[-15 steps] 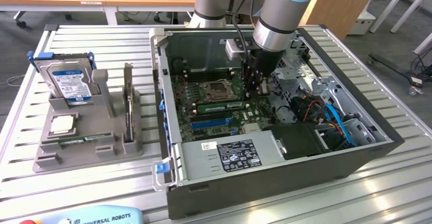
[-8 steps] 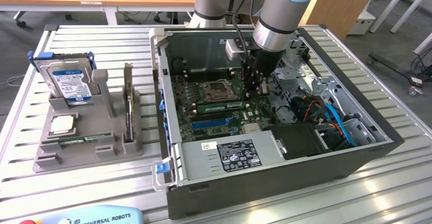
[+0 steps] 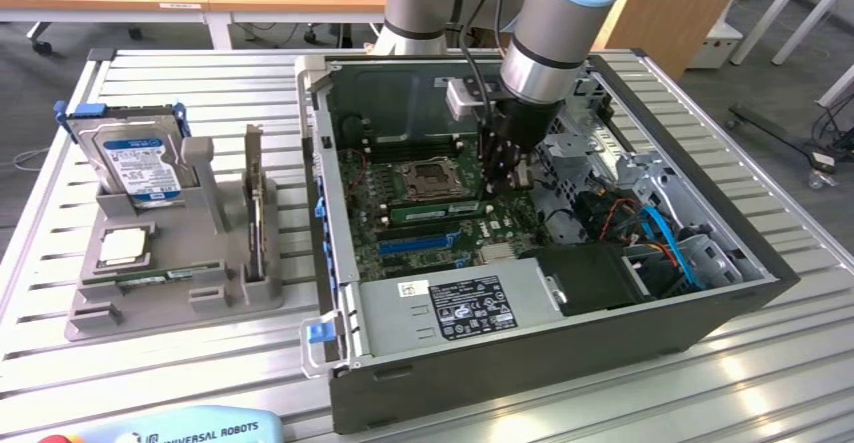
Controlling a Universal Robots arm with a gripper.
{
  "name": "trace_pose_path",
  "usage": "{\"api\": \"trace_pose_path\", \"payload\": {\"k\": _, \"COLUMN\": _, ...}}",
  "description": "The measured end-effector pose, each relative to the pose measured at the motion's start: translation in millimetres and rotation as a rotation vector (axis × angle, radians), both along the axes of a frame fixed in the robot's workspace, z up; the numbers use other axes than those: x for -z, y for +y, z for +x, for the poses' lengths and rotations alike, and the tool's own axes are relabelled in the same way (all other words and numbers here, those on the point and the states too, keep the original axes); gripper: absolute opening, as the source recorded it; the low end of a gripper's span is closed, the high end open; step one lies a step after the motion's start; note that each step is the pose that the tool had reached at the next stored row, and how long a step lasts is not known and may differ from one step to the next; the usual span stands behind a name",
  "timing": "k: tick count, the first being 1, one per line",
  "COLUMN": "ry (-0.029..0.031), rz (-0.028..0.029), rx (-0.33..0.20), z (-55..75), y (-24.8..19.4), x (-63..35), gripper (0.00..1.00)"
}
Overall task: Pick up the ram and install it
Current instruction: 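Press down the ram until it locks into place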
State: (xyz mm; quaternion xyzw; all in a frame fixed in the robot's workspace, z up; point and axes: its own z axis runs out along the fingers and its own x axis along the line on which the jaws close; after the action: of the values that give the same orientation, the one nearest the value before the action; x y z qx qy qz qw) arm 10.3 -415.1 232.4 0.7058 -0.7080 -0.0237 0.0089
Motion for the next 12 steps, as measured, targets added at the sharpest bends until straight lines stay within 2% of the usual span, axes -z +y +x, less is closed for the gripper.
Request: {"api": "trace_pose_path", "payload": {"k": 12, "ry": -0.0001, "rz": 0.0002, "rx": 0.0, "z": 0.1, "y": 0.0, "x": 2.4, "gripper": 0.1}}
